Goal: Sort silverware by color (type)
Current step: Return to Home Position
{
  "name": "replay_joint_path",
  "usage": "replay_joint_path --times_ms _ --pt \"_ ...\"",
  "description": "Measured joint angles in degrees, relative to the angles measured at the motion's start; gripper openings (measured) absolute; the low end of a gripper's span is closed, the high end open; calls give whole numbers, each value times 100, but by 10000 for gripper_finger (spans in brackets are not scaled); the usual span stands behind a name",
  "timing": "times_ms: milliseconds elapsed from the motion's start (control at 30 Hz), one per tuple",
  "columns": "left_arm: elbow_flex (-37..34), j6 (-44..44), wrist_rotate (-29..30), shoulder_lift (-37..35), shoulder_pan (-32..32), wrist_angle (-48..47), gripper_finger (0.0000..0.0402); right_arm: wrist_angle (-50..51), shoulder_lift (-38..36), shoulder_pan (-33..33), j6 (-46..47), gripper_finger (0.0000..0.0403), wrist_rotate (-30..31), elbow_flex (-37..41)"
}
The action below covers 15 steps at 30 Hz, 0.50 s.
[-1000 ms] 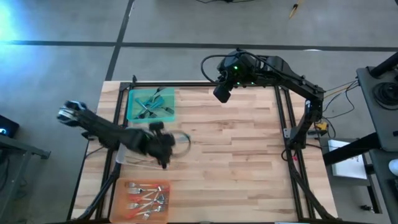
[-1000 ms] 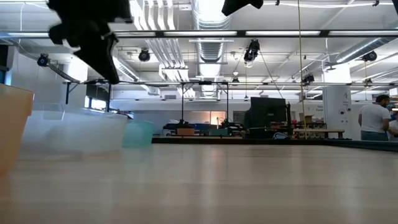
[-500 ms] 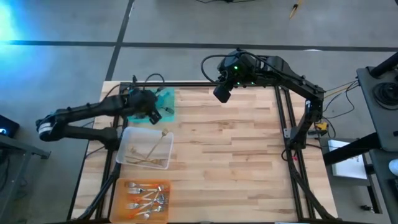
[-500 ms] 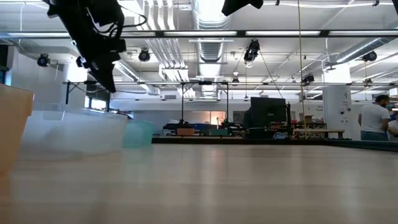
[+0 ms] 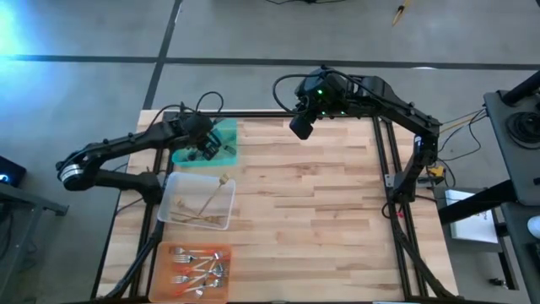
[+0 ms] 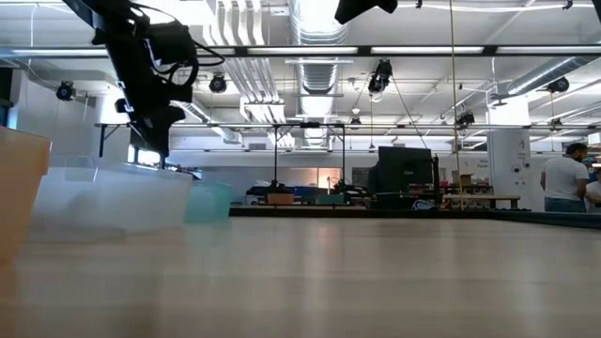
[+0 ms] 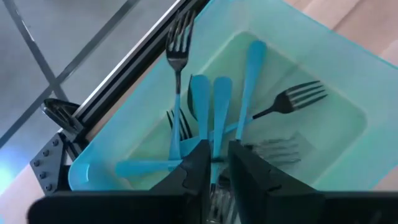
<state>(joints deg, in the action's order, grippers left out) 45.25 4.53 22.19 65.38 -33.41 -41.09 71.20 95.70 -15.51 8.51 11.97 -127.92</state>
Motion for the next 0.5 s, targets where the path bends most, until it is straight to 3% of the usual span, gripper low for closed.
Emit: replay_joint_path --times_ms 233,400,500 --pt "-2 -22 -81 -88 -28 31 58 0 -2 -2 -4 68 0 0" --pt "-7 -111 -1075 -242 93 83 64 0 -1 0 -5 68 0 0" --pt "-7 -42 -1217 -313 409 115 64 0 0 -2 0 68 0 0"
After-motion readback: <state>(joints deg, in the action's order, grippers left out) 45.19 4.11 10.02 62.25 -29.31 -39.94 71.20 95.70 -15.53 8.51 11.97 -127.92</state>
